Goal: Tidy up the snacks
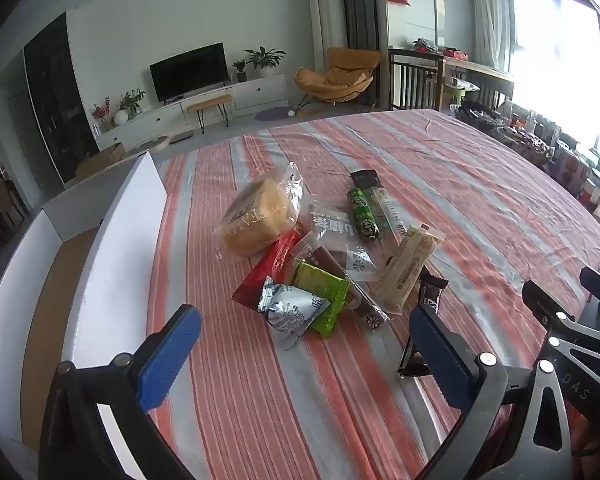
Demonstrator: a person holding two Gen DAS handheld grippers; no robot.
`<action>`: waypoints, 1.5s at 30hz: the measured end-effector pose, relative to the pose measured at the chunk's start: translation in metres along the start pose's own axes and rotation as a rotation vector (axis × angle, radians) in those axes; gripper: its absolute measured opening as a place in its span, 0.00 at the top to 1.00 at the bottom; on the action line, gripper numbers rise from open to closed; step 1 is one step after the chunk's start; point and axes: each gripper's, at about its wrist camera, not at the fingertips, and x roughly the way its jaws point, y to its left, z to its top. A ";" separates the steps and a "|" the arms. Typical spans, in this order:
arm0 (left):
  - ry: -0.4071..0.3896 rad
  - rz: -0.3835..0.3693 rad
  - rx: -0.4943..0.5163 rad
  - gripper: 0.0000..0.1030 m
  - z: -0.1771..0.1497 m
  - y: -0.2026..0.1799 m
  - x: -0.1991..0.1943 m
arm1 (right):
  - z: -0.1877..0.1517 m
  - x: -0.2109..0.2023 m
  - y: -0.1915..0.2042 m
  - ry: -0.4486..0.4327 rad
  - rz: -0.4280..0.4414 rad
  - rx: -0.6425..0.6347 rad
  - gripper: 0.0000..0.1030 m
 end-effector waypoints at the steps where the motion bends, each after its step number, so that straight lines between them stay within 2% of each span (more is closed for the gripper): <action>1: 0.001 0.002 -0.002 0.00 0.000 -0.001 0.000 | 0.000 0.000 0.000 -0.001 0.000 0.000 0.15; 45: 0.065 -0.035 -0.089 0.00 -0.007 0.008 0.010 | 0.000 -0.003 0.004 -0.016 0.010 -0.025 0.15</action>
